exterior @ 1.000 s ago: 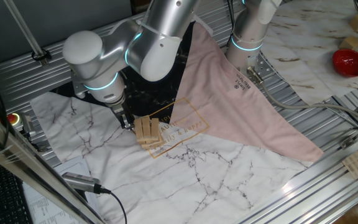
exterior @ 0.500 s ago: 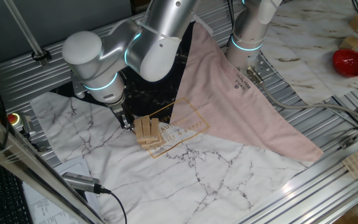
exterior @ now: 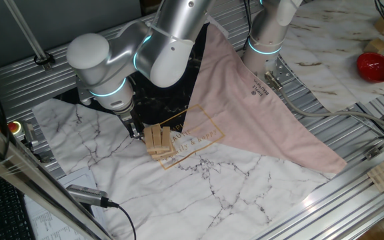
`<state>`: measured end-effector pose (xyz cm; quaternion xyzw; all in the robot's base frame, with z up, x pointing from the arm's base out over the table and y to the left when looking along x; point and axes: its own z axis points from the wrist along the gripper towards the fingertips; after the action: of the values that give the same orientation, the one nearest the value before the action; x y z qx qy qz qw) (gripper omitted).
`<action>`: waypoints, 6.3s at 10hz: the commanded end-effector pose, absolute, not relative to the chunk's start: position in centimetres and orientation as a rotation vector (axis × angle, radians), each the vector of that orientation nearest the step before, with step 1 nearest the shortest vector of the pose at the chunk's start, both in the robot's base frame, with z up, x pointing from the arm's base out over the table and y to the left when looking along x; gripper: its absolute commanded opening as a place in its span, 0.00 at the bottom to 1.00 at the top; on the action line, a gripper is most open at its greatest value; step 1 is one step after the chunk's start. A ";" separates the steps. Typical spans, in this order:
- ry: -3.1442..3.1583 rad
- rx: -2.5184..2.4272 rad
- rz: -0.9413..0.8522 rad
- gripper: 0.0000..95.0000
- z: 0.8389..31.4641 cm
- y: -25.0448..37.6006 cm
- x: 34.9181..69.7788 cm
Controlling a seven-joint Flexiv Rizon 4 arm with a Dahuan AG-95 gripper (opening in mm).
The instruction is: Play Jenga
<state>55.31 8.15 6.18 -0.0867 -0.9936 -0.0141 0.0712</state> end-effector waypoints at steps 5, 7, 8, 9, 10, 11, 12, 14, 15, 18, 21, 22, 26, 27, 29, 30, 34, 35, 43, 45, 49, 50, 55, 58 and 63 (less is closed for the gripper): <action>-2.989 -0.256 -0.043 0.00 6.3 8.3 55.1; -2.985 -0.261 -0.041 0.00 6.3 8.3 55.1; -2.983 -0.267 -0.040 0.00 6.3 8.2 55.1; -2.989 -0.262 -0.041 0.00 6.3 8.2 55.1; -2.989 -0.262 -0.043 0.00 6.2 8.2 55.2; -2.990 -0.263 -0.042 0.00 6.1 8.1 55.2; -2.991 -0.263 -0.042 0.00 6.1 8.1 55.3; -2.991 -0.270 -0.043 0.00 6.1 8.1 55.3; -2.991 -0.270 -0.043 0.00 6.1 8.1 55.3; -2.992 -0.268 -0.044 0.00 6.1 8.1 55.3; -2.995 -0.261 -0.045 0.00 6.1 8.1 55.3; -2.995 -0.262 -0.045 0.00 6.1 8.1 55.3; -2.992 -0.282 -0.047 0.00 6.1 8.1 55.3; -2.991 -0.288 -0.047 0.00 6.1 8.1 55.3; -2.989 -0.299 -0.048 0.00 6.1 8.1 55.3; -2.989 -0.304 -0.047 0.00 6.1 8.1 55.3; -2.990 -0.304 -0.048 0.00 6.1 8.1 55.3; -2.991 -0.312 -0.048 0.00 6.1 8.1 55.3; -2.990 -0.342 -0.044 0.00 6.1 8.1 55.3; -2.991 -0.341 -0.044 0.00 6.1 8.1 55.3; -2.984 -0.338 -0.043 0.00 6.2 7.9 55.1; -2.985 -0.335 -0.043 0.00 6.3 7.8 55.0; -2.977 -0.318 -0.043 0.00 6.6 7.0 54.4; -2.983 -0.311 -0.044 0.00 5.9 6.4 54.3; -2.992 -0.242 -0.045 0.00 5.9 4.0 53.2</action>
<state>53.33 4.10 5.77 -0.0827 -0.9940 -0.0146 0.0696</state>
